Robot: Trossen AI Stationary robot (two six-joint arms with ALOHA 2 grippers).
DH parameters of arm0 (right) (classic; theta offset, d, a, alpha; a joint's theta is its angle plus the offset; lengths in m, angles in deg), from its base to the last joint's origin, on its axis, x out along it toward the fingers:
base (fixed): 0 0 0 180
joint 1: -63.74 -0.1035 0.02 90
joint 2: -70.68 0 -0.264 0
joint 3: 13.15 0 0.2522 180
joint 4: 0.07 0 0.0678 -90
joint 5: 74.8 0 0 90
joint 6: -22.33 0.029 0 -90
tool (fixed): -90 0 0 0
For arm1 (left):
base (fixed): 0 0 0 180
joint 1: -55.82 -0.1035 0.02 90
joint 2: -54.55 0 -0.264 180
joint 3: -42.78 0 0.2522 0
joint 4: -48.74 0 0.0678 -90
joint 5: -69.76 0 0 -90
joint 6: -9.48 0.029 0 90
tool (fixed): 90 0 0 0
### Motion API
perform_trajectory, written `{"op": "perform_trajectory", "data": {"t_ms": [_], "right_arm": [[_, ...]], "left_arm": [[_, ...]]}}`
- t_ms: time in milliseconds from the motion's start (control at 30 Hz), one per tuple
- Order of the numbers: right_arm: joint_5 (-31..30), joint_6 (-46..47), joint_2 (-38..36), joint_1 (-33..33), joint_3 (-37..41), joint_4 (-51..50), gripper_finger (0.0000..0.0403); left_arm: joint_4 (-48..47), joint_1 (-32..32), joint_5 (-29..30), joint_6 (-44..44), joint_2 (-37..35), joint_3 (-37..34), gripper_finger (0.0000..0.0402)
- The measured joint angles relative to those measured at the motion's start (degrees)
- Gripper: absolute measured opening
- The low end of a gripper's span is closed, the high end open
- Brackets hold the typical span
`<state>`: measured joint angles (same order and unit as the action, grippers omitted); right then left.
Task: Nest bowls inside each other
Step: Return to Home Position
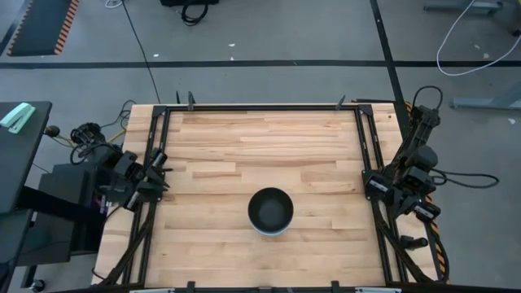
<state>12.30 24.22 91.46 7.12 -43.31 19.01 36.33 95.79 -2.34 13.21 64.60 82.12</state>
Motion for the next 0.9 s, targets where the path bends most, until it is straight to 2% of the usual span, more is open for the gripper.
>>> {"op": "perform_trajectory", "data": {"t_ms": [167, 367, 467, 600, 767, 900], "right_arm": [[0.0, -0.6, -4.2, 0.0, 0.9, -1.3, 0.0018], [0.0, -1.5, -7.8, 0.0, 0.9, -3.2, 0.0018], [0.0, -1.7, -9.4, 0.0, 0.9, -4.2, 0.0018], [0.1, -1.5, -11.8, 0.0, 0.9, -6.0, 0.0018], [0.2, -1.0, -12.2, 0.0, 2.3, -6.6, 0.0018], [0.3, 0.1, -12.2, 0.0, 8.0, 2.4, 0.0018]], "left_arm": [[-1.7, 0.0, 0.1, 0.6, -2.6, -0.4, 0.0044], [-1.9, 0.0, 1.6, 2.5, -9.7, -5.0, 0.0035], [-1.3, 0.0, 4.7, 2.7, -9.9, -7.5, 0.0035], [0.8, 0.0, 5.4, 2.2, -9.9, -8.6, 0.0041], [3.1, 0.0, 1.4, -0.3, -9.7, -9.8, 0.0045], [5.6, 0.0, -1.6, -1.1, -9.8, -12.9, 0.0044]]}}
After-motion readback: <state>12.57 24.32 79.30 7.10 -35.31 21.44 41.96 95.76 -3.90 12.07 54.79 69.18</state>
